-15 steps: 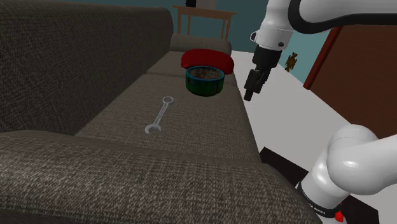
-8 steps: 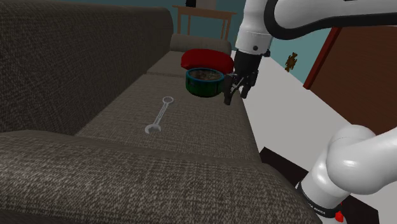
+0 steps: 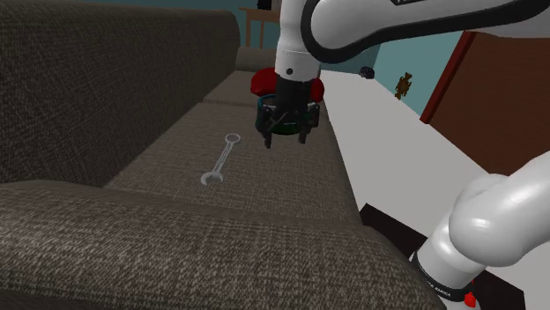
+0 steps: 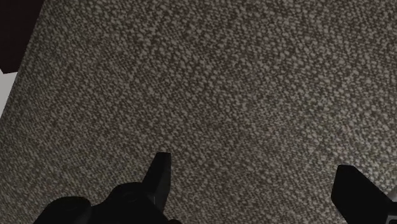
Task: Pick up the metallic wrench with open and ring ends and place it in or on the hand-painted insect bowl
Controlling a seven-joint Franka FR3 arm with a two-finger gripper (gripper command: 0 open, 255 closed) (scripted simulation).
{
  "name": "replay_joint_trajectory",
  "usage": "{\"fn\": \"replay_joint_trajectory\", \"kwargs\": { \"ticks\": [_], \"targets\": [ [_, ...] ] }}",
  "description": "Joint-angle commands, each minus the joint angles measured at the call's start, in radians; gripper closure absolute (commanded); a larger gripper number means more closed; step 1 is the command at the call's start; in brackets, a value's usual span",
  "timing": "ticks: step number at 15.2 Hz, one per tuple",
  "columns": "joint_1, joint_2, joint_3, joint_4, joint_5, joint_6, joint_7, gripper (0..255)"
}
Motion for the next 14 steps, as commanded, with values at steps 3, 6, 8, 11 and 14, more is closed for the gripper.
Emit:
{"fn": "replay_joint_trajectory", "kwargs": {
  "ticks": [3,6,8,11,14],
  "targets": [
    [-0.035,0.177,0.087,0.140,-0.051,0.024,0.244,0],
    [-0.047,0.320,0.129,0.260,-0.117,0.027,0.420,0],
    [-0.042,0.419,0.143,0.348,-0.168,0.020,0.534,0],
    [-0.016,0.568,0.142,0.492,-0.243,-0.006,0.694,0],
    [0.002,0.621,0.131,0.537,-0.268,-0.006,0.746,0]
  ]
}}
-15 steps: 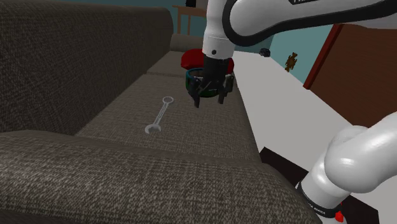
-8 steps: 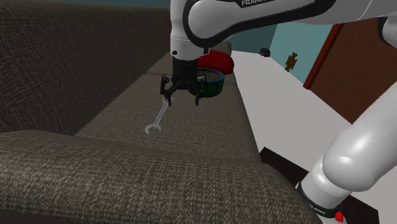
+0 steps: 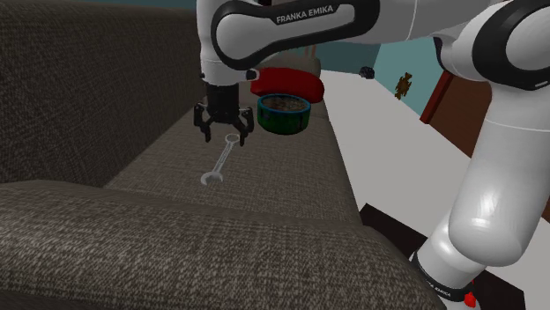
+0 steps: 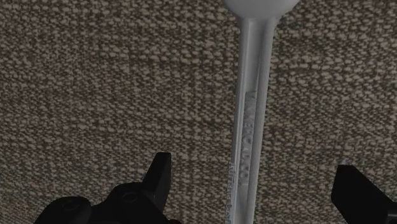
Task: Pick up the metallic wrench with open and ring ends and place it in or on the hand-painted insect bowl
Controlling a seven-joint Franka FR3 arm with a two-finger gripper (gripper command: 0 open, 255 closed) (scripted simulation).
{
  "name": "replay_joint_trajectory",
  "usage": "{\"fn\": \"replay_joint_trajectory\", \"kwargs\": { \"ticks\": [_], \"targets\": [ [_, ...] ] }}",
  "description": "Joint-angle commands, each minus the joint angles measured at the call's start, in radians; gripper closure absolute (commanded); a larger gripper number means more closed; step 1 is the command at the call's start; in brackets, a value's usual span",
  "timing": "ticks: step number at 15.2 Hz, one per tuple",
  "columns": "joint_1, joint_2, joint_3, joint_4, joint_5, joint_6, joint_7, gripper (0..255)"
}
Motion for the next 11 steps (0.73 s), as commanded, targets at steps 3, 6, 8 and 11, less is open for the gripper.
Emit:
{"fn": "replay_joint_trajectory", "kwargs": {
  "ticks": [3,6,8,11],
  "targets": [
    [0.004,0.015,-0.003,-0.030,-0.009,0.043,0.019,0],
    [0.004,0.024,-0.005,-0.068,-0.015,0.088,0.023,0],
    [0.004,0.024,-0.005,-0.068,-0.015,0.088,0.023,0],
    [0.004,0.024,-0.005,-0.068,-0.015,0.088,0.023,0]
  ]
}}
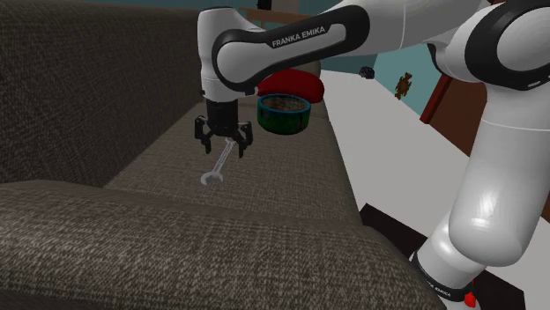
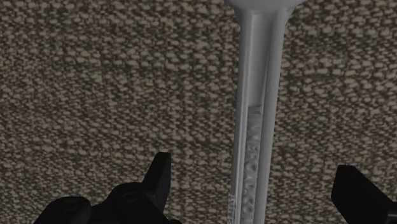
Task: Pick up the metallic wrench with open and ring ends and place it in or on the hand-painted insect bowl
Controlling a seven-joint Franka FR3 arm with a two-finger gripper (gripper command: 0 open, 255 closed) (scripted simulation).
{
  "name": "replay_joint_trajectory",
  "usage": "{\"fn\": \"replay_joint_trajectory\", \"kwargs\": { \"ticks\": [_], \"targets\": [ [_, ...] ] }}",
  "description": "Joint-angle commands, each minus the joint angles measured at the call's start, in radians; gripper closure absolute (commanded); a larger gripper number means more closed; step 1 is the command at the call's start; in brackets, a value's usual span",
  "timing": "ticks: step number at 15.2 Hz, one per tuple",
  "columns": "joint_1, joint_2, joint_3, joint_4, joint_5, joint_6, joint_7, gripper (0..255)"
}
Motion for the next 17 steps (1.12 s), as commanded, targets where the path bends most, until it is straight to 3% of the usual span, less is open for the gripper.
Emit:
{"fn": "replay_joint_trajectory", "kwargs": {
  "ticks": [1,3,4,13,17],
  "targets": [
    [0.000,0.000,0.000,-0.001,0.000,0.001,0.000,0],
    [0.000,0.000,0.000,-0.001,0.000,0.001,0.000,0],
    [0.000,0.000,0.000,-0.001,0.000,0.001,0.000,255],
    [0.000,0.000,0.000,-0.001,0.000,0.001,0.000,255],
    [-0.001,-0.012,0.003,0.039,0.008,-0.049,-0.005,255]
  ]
}}
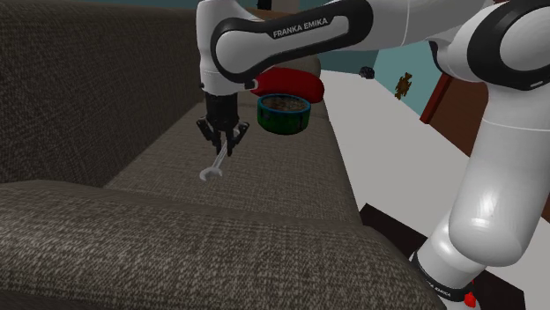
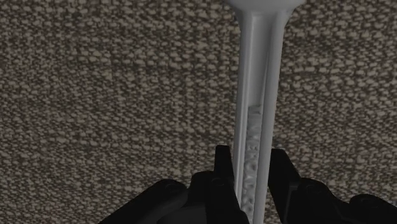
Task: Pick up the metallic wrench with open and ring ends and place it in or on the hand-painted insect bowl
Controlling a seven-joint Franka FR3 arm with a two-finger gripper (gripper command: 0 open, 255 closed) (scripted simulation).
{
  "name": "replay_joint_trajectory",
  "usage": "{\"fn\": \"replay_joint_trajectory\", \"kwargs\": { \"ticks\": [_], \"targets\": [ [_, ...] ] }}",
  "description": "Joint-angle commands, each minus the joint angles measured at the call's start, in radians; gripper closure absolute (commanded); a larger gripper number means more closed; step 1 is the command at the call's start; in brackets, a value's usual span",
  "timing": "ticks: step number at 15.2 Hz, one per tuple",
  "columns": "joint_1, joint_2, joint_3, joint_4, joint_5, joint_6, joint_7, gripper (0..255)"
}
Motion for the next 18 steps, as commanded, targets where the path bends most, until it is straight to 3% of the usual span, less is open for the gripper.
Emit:
{"fn": "replay_joint_trajectory", "kwargs": {
  "ticks": [1,18],
  "targets": [
    [-0.002,-0.007,0.001,0.018,0.004,-0.024,-0.004,255],
    [0.012,-0.008,0.008,0.247,0.008,-0.253,-0.007,255]
  ]
}}
